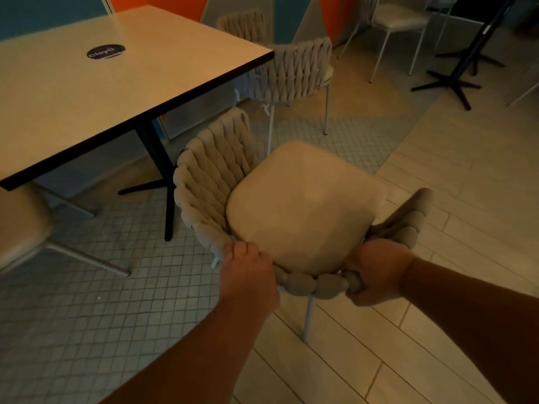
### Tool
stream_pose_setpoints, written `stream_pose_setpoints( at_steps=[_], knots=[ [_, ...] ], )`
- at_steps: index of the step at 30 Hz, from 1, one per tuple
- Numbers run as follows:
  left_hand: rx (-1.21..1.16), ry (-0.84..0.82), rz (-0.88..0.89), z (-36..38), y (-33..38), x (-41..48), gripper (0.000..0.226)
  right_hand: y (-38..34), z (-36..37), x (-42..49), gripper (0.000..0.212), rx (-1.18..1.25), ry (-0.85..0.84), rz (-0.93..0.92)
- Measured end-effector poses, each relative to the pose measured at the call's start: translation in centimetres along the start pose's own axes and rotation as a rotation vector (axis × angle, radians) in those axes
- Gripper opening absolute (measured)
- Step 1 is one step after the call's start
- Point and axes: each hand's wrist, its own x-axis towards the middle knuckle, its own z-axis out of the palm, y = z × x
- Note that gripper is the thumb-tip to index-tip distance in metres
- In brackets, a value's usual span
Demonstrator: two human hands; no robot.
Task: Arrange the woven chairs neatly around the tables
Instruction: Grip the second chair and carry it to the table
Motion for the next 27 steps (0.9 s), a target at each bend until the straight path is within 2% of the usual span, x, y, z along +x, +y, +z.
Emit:
stream_pose_setpoints(
  at_steps=[4,6,8,9,10,13,15,16,18,20,23,27],
  knots=[
    [-0.033,-0.015,0.009,-0.3,2.9,-0.9,0.044,2.9,0.5,-0.3,0.051,-0.042,-0.022,0.045],
    [-0.078,-0.055,0.078,-0.9,2.4,-1.5,0.051,3.2,0.8,-0.7,0.058,-0.019,0.029,0.09],
    [-0.237,-0.043,0.153,-2.0,0.1,-1.3,0.062,3.2,1.2,-1.8,0.092,0.055,0.101,0.128],
    [-0.376,-0.016,0.141,-2.9,-1.7,-0.8,0.066,2.6,1.4,-2.5,0.11,0.161,0.15,0.156],
    [-0.494,0.04,0.08,-3.7,-3.6,0.1,0.071,1.8,1.6,-3.2,0.119,0.304,0.227,0.21],
    [-0.518,0.175,-0.205,-4.7,-10.3,4.8,0.088,-1.1,3.1,-3.3,0.11,0.664,0.578,0.552],
    [-0.508,0.161,-0.362,-4.4,-13.4,8.3,0.095,-3.2,3.7,-1.9,0.111,0.946,0.699,0.84],
    [-0.549,0.141,-0.436,-4.3,-14.1,9.7,0.095,-4.0,3.8,-1.2,0.112,1.089,0.723,0.923],
    [-0.693,0.094,-0.556,-3.9,-14.7,12.2,0.093,-5.3,4.1,0.2,0.115,1.256,0.733,0.982],
    [-0.74,0.071,-0.605,-3.4,-14.3,13.6,0.087,-5.8,4.8,1.2,0.113,1.324,0.748,1.017],
    [-0.652,0.06,-0.648,-2.2,-13.8,14.4,0.09,-6.0,5.3,1.9,0.1,1.28,0.798,1.065],
    [-0.607,0.087,-0.656,-1.8,-13.7,14.2,0.093,-5.6,5.3,2.0,0.096,1.252,0.808,1.076]
  ],
)
